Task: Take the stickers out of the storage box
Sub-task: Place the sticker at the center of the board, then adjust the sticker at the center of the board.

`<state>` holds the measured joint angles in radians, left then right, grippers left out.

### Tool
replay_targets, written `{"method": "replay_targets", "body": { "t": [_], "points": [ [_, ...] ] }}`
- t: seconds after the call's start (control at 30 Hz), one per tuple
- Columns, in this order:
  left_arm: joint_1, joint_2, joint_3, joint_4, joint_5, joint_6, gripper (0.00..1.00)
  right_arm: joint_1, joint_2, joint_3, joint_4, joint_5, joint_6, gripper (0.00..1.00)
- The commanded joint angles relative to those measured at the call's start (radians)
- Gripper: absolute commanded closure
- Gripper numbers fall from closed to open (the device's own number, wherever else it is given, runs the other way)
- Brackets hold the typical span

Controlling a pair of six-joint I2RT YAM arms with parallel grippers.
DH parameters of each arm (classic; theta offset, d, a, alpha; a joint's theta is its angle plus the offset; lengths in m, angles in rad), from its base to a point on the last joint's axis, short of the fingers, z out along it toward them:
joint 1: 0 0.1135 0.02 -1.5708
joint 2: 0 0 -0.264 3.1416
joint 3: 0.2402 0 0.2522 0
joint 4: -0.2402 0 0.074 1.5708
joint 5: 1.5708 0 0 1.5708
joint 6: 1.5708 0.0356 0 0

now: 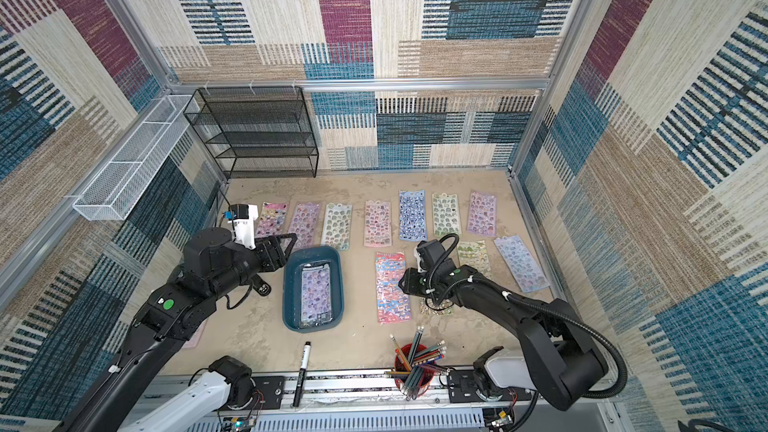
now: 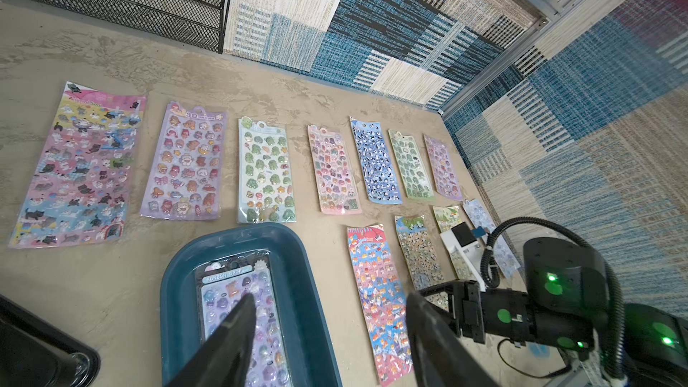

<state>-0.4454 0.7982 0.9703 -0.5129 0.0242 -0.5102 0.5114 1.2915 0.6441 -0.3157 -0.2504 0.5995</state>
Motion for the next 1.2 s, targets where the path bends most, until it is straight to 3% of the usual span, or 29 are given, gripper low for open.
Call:
{"method": "replay_targets", "body": {
  "t": [0.0, 0.17, 0.2, 0.3, 0.83, 1.17],
  "points": [
    [0.001, -0.001, -0.001, -0.004, -0.023, 0.001, 0.36, 0.008, -0.038, 0.056, -0.066, 0.091, -0.024, 0.57],
    [0.001, -0.002, -0.010, -0.006, -0.025, -0.009, 0.36, 0.058, 0.000, 0.137, -0.084, 0.177, -0.061, 0.62],
    [0.001, -0.001, -0.010, -0.008, -0.026, -0.011, 0.36, 0.071, 0.022, 0.148, -0.077, 0.177, -0.067, 0.68],
    [0.001, 0.001, -0.008, -0.020, -0.030, -0.013, 0.36, 0.114, 0.102, 0.180, -0.050, 0.165, -0.079, 1.00],
    [0.002, 0.018, -0.014, -0.034, -0.041, -0.024, 0.37, 0.128, 0.297, 0.113, 0.182, 0.116, -0.024, 1.00],
    [0.003, 0.022, -0.016, -0.036, -0.044, -0.022, 0.37, 0.067, 0.306, 0.061, 0.215, 0.121, -0.012, 1.00]
  ]
}}
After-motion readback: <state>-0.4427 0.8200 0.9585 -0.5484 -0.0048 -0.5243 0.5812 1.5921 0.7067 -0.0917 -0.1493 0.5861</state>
